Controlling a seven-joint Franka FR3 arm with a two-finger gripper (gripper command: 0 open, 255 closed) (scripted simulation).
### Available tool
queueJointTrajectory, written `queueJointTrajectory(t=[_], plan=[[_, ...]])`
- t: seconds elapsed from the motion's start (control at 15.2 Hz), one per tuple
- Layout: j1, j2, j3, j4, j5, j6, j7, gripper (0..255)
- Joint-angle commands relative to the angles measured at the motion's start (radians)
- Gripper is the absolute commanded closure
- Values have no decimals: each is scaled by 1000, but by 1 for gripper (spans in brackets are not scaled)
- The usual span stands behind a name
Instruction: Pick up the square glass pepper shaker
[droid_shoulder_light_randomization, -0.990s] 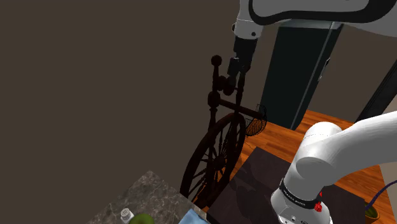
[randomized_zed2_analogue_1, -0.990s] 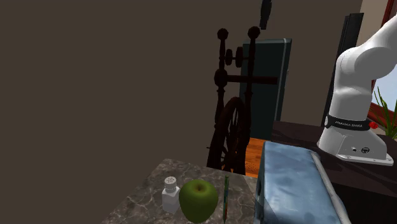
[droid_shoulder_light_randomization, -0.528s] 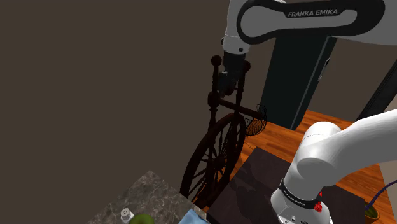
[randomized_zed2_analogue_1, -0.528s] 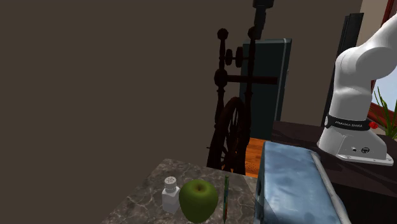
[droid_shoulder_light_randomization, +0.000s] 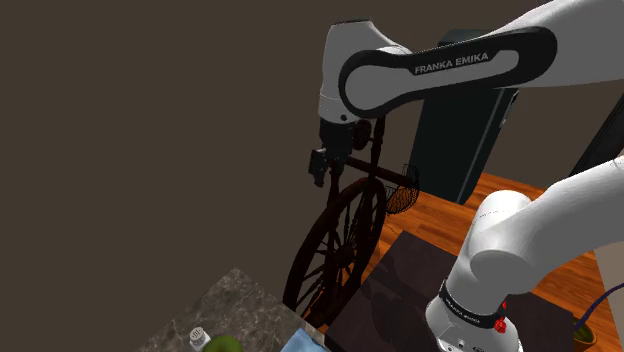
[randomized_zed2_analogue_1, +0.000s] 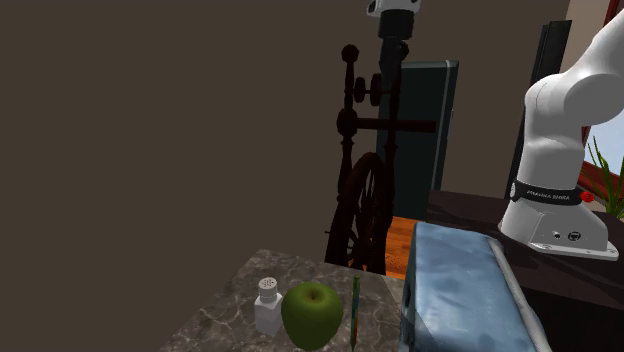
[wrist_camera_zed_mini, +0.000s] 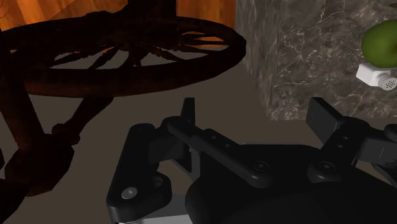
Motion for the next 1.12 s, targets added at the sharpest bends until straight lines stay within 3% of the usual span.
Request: queueJointTrajectory(t=[0.0,0.59,1.06], plan=[[13,32,29,-15,18,49,33,0],[60,263,169,-10,64,285,188,0],[78,499,269,67,17,449,339,0]])
